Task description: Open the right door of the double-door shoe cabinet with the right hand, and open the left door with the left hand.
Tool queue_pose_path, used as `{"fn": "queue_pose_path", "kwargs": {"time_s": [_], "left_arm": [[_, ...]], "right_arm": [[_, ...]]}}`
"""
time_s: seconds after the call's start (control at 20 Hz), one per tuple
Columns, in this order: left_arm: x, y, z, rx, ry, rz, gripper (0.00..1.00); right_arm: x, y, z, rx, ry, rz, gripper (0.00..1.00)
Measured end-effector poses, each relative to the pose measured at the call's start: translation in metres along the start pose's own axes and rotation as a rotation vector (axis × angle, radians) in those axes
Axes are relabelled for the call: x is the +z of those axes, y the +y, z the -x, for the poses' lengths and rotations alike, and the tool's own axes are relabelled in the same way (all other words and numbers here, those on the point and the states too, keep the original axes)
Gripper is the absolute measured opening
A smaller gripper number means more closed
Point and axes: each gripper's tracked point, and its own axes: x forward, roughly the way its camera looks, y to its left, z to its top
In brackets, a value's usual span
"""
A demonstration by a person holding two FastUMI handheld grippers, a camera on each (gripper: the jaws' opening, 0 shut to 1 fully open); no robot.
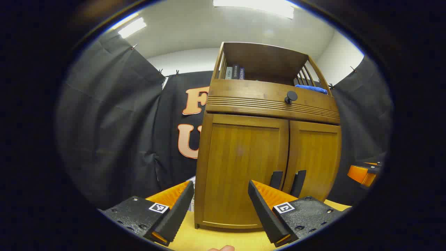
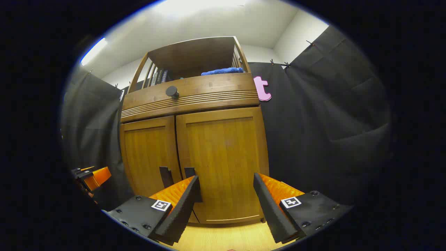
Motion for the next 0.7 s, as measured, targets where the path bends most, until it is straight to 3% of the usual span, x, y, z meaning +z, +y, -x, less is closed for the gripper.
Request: {"fn": "queue_pose_path", "kwargs": {"time_s": [0.05, 0.1, 0.15, 0.35, 0.4, 0.6, 0.65, 0.7], "left_arm": [[-0.001, 0.000, 0.000, -0.009, 0.003, 0.001, 0.91], [0.000, 0.002, -0.001, -0.008, 0.002, 0.000, 0.91], [0.000, 0.004, -0.001, -0.006, 0.002, 0.001, 0.98], [-0.001, 0.004, -0.003, -0.023, 0.003, 0.010, 0.91], [0.000, 0.005, -0.003, -0.022, 0.000, 0.011, 0.98], [-0.001, 0.008, -0.001, -0.016, -0.005, 0.017, 0.94], [-0.001, 0.009, -0.001, -0.013, -0.002, 0.016, 0.98], [-0.001, 0.011, -0.001, -0.010, 0.002, 0.015, 0.98]], "right_arm": [[0.002, 0.002, -0.001, -0.004, -0.003, 0.009, 0.99], [0.003, 0.006, 0.000, -0.003, -0.011, 0.011, 0.99], [0.003, 0.009, -0.001, -0.002, -0.013, 0.013, 1.00], [0.002, 0.017, -0.002, -0.003, -0.012, 0.024, 0.92], [0.002, 0.019, -0.002, 0.001, -0.012, 0.029, 0.92], [0.003, 0.022, -0.001, 0.010, -0.012, 0.041, 0.92], [0.004, 0.023, -0.002, 0.012, -0.012, 0.041, 1.00], [0.003, 0.024, -0.002, 0.014, -0.010, 0.042, 0.93]]}}
